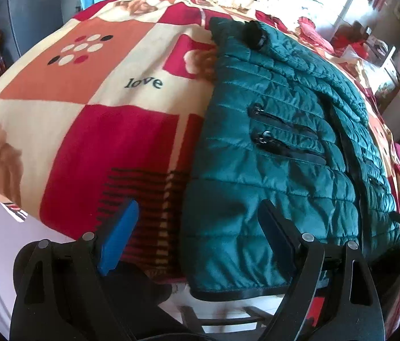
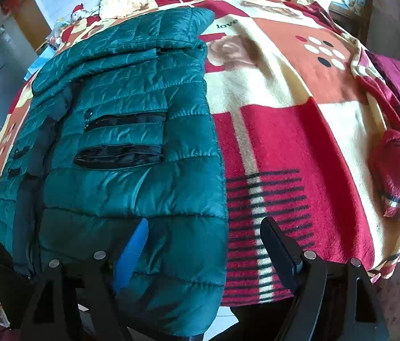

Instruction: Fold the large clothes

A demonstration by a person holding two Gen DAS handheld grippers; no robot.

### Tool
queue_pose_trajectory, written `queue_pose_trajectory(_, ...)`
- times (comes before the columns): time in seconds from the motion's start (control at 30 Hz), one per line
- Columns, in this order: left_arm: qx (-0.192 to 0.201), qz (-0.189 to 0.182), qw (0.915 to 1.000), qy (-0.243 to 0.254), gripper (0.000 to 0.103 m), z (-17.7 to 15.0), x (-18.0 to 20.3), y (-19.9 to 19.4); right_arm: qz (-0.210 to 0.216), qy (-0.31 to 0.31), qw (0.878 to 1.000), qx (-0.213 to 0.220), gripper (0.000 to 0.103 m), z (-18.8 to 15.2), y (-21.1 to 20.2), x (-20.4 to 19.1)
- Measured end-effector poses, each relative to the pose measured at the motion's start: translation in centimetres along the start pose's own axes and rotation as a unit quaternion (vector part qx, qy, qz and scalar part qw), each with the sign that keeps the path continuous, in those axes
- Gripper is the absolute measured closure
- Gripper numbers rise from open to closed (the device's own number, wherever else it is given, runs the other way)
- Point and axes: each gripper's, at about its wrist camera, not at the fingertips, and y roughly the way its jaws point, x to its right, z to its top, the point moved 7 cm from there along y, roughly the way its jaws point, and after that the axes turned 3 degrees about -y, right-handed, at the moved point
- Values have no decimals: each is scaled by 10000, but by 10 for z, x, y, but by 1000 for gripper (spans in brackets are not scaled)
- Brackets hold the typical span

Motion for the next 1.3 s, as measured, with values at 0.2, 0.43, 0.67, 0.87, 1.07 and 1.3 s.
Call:
queue_pose_trajectory(0.2, -502, -348, 9980, -144, 17, -15, 8, 20, 227, 106, 9996, -127, 23, -4, 8, 3)
queue_pose_trajectory(0.43, -582, -370, 9976, 110, 17, -22, 27, 24, 667, 66, 9973, -307, 23, -12, 7, -4)
queue_pose_trajectory(0.67, -582, -425, 9972, 174, 17, -22, 25, 26, 1065, -188, 9931, -453, 23, -22, 9, -28)
queue_pose_trajectory(0.87, -547, -288, 9977, 260, 16, -23, 28, 27, 1193, -147, 9919, -415, 23, -19, 12, -29)
queue_pose_trajectory(1.07, -520, -210, 9981, 268, 15, -24, 30, 29, 1218, -236, 9917, -345, 23, -15, 15, -32)
queue_pose_trajectory(1.3, -523, -218, 9980, 290, 15, -24, 30, 29, 1220, -497, 9912, -109, 45, -15, 13, -37)
